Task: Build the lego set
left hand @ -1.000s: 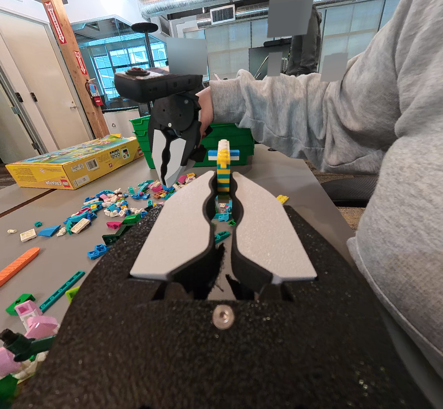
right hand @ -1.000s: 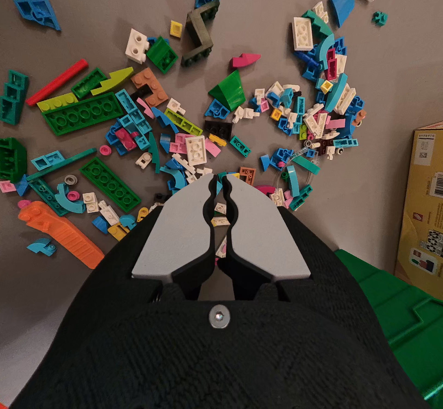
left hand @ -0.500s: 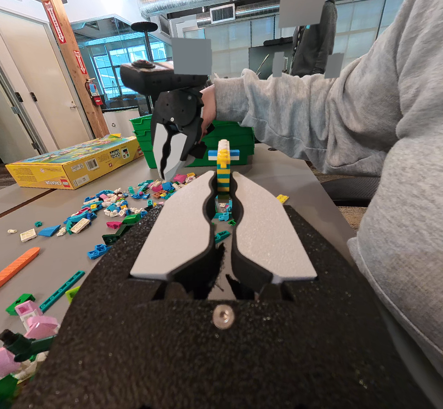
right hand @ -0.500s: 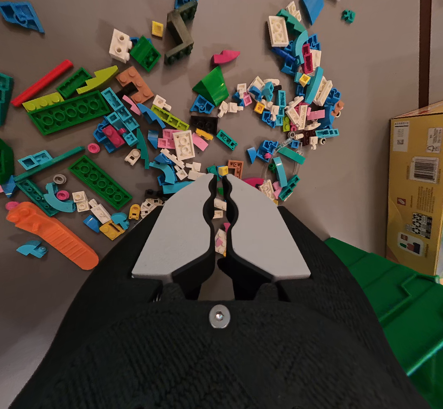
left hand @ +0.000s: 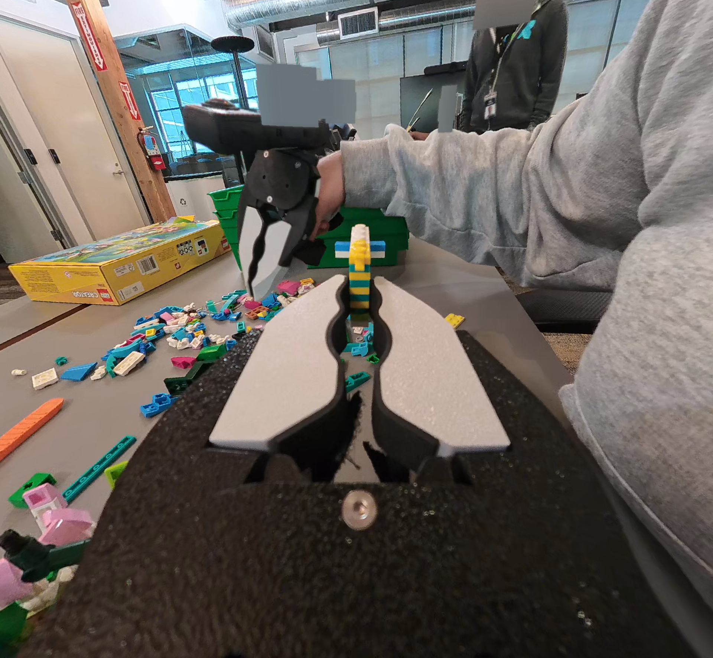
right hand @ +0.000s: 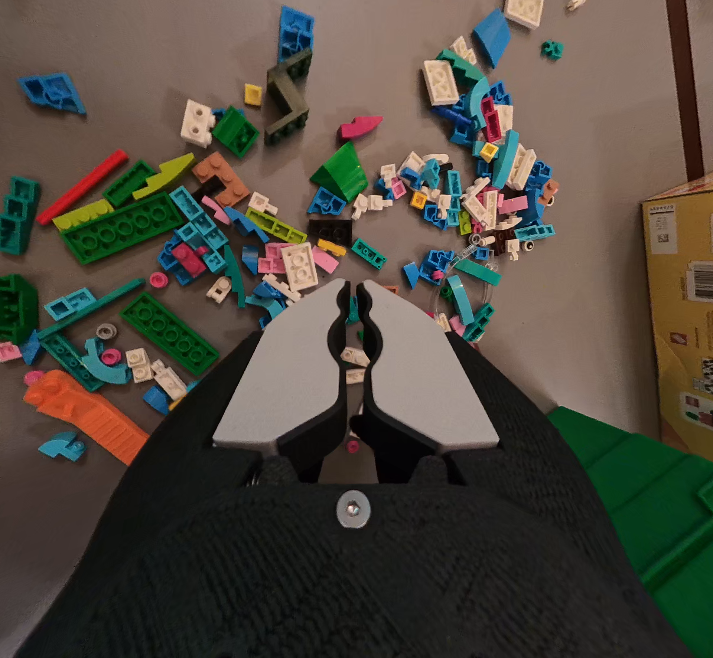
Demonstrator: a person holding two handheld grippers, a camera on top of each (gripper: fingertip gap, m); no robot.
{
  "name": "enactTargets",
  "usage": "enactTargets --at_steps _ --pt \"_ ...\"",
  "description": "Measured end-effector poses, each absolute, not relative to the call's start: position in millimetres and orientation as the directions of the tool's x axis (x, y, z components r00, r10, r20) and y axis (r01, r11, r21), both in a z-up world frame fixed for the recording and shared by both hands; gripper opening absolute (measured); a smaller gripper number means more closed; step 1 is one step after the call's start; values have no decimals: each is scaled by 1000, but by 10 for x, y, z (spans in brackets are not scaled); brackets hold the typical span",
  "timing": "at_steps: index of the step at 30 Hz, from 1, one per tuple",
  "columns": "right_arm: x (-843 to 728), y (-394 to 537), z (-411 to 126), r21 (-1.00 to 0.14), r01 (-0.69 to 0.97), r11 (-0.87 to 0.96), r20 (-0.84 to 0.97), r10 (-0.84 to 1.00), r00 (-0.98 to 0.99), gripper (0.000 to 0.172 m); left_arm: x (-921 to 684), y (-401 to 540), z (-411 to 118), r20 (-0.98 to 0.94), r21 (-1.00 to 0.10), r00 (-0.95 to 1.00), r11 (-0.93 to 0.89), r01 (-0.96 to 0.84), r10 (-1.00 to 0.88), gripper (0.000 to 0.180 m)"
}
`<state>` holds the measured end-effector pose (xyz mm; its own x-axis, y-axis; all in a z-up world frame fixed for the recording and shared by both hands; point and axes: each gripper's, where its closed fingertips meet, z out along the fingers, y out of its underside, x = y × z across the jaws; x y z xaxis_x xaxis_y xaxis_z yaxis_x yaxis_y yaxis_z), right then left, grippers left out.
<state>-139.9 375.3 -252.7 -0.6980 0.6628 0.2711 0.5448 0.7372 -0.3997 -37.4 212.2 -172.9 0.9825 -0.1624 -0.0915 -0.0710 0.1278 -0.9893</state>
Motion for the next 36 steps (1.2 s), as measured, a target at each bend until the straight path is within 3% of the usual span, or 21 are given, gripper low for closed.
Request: enactTargets --at_steps 22,29,36 --pt "-1358 3827 -2103 -599 534 597 404 801 -442 0 -397 2127 -1736 -82 -990 983 127 -62 -164 8" --pt "-808 3695 -2160 -737 531 419 245 897 -367 0 -420 2132 -1739 -77 -990 984 125 -57 -163 8" --pt "-357 3719 -2373 -701 629 336 94 918 -386 6 -389 2134 -1753 -87 -991 979 121 -66 -184 8"
